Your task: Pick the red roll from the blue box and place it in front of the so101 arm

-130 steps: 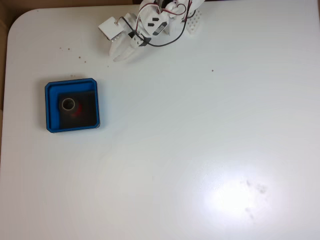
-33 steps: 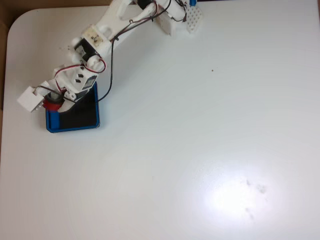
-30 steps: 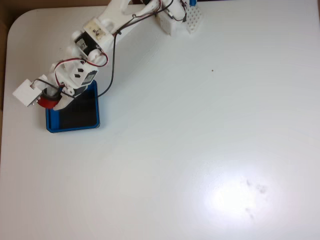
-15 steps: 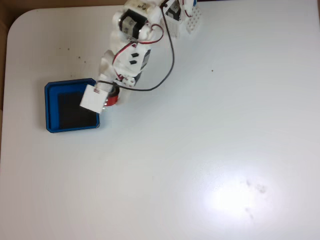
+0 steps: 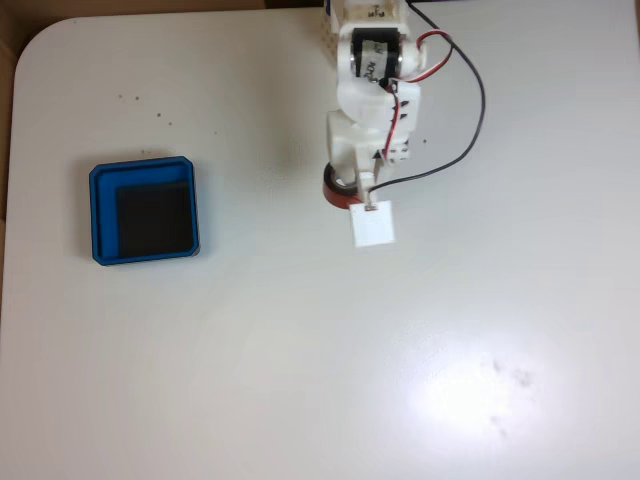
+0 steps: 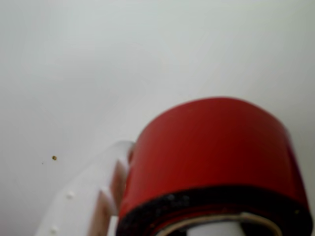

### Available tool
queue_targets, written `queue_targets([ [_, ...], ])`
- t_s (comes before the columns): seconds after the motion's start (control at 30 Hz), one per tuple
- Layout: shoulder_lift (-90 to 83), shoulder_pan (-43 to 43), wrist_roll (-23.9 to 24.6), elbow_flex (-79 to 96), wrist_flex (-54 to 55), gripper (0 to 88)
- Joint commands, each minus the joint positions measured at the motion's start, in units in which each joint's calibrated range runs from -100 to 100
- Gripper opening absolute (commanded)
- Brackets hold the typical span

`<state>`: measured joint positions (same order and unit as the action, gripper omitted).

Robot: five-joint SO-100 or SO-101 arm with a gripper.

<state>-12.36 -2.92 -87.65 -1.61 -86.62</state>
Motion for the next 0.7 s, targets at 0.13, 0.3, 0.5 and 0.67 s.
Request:
queue_targets([
  [0.13,8.3,3.7,0.3,0.1,0.0,0.7],
  [0.3,16.1,3.4,0.5,0.1,3.2,0.8],
  [0.5,19.3,3.5,1.9,3.8,14.3,0.8],
  [0.67,17.5,3.8,2.1,15.9,23.8,0.8],
])
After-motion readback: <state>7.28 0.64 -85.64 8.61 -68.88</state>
